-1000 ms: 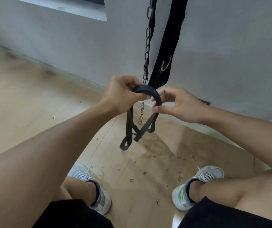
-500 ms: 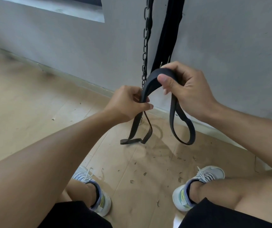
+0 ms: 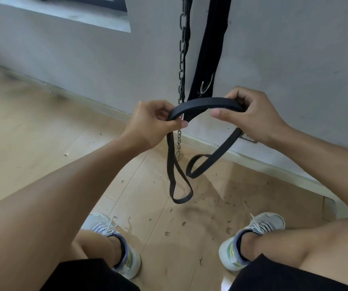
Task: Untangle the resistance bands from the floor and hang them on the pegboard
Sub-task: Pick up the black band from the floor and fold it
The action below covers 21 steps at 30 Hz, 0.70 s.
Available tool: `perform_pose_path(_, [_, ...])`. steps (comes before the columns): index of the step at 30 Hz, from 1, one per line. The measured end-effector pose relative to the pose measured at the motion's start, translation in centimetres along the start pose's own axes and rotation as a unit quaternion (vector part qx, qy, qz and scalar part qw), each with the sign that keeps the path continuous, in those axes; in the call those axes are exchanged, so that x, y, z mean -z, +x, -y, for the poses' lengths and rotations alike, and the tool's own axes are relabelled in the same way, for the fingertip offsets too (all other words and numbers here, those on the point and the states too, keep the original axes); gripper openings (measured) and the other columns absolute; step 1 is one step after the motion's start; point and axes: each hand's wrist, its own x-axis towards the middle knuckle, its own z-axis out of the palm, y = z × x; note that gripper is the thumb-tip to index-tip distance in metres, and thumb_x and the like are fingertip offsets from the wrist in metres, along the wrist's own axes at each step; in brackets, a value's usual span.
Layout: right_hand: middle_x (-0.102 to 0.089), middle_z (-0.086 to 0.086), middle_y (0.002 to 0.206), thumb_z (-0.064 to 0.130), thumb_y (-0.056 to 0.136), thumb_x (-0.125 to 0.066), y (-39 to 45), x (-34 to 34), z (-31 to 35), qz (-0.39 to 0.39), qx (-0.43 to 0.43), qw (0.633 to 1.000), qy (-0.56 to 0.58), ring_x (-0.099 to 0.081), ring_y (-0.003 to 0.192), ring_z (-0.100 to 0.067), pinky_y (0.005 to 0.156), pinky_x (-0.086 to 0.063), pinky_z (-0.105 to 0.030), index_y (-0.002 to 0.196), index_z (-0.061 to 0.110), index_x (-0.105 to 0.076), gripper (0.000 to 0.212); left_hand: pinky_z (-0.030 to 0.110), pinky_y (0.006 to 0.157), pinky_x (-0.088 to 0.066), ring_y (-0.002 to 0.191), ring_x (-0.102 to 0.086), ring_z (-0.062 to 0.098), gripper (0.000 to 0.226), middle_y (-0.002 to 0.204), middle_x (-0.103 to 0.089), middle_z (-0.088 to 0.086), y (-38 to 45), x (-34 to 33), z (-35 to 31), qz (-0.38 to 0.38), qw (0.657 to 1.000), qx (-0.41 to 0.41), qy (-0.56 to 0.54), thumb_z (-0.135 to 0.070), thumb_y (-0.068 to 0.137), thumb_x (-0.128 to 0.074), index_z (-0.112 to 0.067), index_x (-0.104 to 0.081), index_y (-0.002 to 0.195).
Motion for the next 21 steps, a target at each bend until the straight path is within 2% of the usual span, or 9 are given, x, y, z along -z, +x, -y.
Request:
perform_pose_path(2, [-0.057, 0.017, 0.064, 0.039, 0.081, -0.085, 0.0, 0.0, -0.3, 0.019, -0.019, 0.999, -0.032, -0.046, 0.055, 0.001, 0.055, -0.035, -0.011, 0.083, 0.020, -0.069, 0.025, 0.018, 0.071, -0.057, 0.063, -0.065, 0.001, 0.018, 0.069, -0.071, -0.010, 0.0, 0.1, -0.2, -0.007, 1.000, -0.010, -0.006, -0.018, 0.077, -0.088, -0.024, -0.073, 0.082])
perform_pose_path(5, [-0.059, 0.021, 0.056, 0.031, 0.086, -0.083, -0.2, -0.1, -0.6, 0.044, -0.033, 0.998, -0.037, -0.047, 0.052, 0.001, 0.053, -0.037, -0.009, 0.079, 0.025, -0.070, 0.016, 0.011, 0.065, -0.051, 0.059, -0.063, -0.005, 0.018, 0.063, -0.070, -0.016, -0.1, 0.1, -0.4, -0.014, 1.000, -0.018, -0.015, -0.016, 0.077, -0.088, -0.024, -0.073, 0.081])
perform_pose_path(8, [-0.063, 0.016, 0.060, 0.029, 0.086, -0.083, -0.3, -0.1, -0.8, 0.061, -0.039, 0.997, -0.039, -0.057, 0.058, -0.006, 0.057, -0.049, -0.014, 0.081, 0.024, -0.071, 0.014, 0.008, 0.063, -0.048, 0.058, -0.062, -0.006, 0.018, 0.063, -0.069, -0.016, -0.2, 0.0, -0.5, -0.019, 0.999, -0.025, -0.010, -0.016, 0.077, -0.088, -0.025, -0.073, 0.081])
perform_pose_path(11, [-0.068, 0.014, 0.067, 0.026, 0.085, -0.084, -0.2, -0.2, -1.1, 0.069, -0.040, 0.996, -0.035, -0.066, 0.065, -0.006, 0.066, -0.057, -0.018, 0.083, 0.023, -0.073, 0.012, 0.005, 0.061, -0.045, 0.057, -0.061, -0.008, 0.021, 0.059, -0.067, -0.022, -0.3, 0.1, -0.7, -0.017, 0.999, -0.030, -0.012, -0.013, 0.078, -0.087, -0.026, -0.071, 0.080])
perform_pose_path(15, [-0.073, 0.014, 0.070, 0.021, 0.083, -0.086, -0.1, -0.2, -1.6, 0.081, -0.045, 0.995, -0.030, -0.070, 0.069, -0.003, 0.067, -0.052, -0.011, 0.087, 0.019, -0.075, 0.012, 0.005, 0.062, -0.046, 0.059, -0.062, -0.009, 0.021, 0.060, -0.067, -0.026, -0.3, 0.2, -0.8, -0.015, 0.999, -0.040, -0.015, -0.012, 0.079, -0.086, -0.027, -0.071, 0.083])
perform_pose_path(18, [-0.074, 0.007, 0.074, 0.019, 0.081, -0.087, -0.1, -0.4, -1.9, 0.092, -0.067, 0.993, -0.030, -0.070, 0.070, -0.004, 0.071, -0.055, -0.015, 0.095, 0.014, -0.077, 0.018, 0.006, 0.063, -0.046, 0.061, -0.063, -0.008, 0.020, 0.063, -0.069, -0.021, -0.3, 0.2, -0.8, -0.018, 0.999, -0.043, -0.014, -0.014, 0.078, -0.087, -0.026, -0.073, 0.085])
perform_pose_path(21, [-0.076, -0.011, 0.085, 0.021, 0.081, -0.088, -0.3, -1.0, -2.3, 0.101, -0.080, 0.991, -0.033, -0.068, 0.072, -0.007, 0.075, -0.054, -0.023, 0.097, 0.017, -0.078, 0.020, 0.005, 0.063, -0.046, 0.061, -0.063, -0.008, 0.018, 0.065, -0.070, -0.019, -0.3, 0.2, -0.8, -0.020, 0.999, -0.046, -0.016, -0.014, 0.078, -0.087, -0.024, -0.074, 0.086])
